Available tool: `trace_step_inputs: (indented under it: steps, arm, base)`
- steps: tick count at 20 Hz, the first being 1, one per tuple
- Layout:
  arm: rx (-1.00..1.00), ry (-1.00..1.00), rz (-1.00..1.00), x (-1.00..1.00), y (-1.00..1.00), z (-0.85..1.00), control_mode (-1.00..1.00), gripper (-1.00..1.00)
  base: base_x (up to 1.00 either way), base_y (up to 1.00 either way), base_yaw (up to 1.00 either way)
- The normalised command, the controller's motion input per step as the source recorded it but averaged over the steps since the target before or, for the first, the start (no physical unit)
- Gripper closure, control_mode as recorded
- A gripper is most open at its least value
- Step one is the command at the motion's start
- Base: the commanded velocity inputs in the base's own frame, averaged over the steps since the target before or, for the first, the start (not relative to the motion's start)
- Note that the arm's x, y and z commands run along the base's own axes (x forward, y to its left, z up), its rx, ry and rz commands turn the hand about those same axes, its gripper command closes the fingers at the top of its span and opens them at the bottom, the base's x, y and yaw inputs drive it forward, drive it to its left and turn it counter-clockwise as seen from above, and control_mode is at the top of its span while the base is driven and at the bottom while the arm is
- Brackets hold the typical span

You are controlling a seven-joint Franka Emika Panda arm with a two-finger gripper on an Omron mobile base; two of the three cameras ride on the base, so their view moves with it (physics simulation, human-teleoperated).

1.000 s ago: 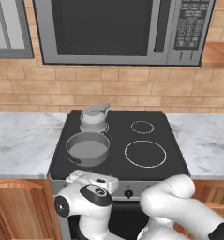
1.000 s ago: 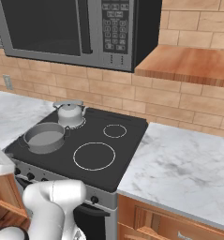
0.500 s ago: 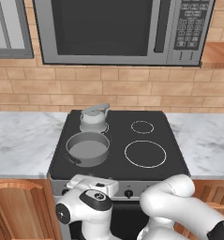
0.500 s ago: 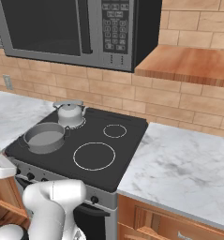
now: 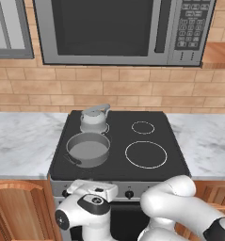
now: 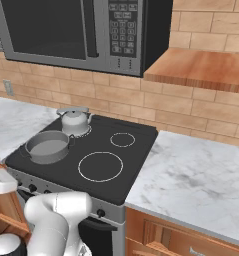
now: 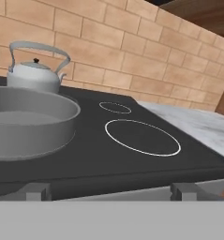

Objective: Pick the kettle from the cabinet and place it on a stove burner. Then pick the pot from the counter and place it on another stove burner. Finally, turn both burners on.

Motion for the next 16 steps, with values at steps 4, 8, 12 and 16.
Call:
trace_step_inputs:
  steps: [4, 8, 12, 16]
  arm:
    - [-0.04, 0.0, 0.0, 0.0, 0.02, -0.29, -1.0, -1.0]
    - [-0.05, 0.0, 0.0, 0.0, 0.03, -0.27, -1.0, -1.0]
    - [-0.04, 0.0, 0.0, 0.0, 0.06, -0.24, -1.0, -1.0]
    - [-0.03, 0.0, 0.0, 0.02, 0.08, -0.18, -1.0, -1.0]
  base:
    - [0.0, 0.0, 0.0]
    - [0.0, 0.0, 0.0]
    - [0.0, 0.0, 0.0]
    - [0.0, 0.0, 0.0]
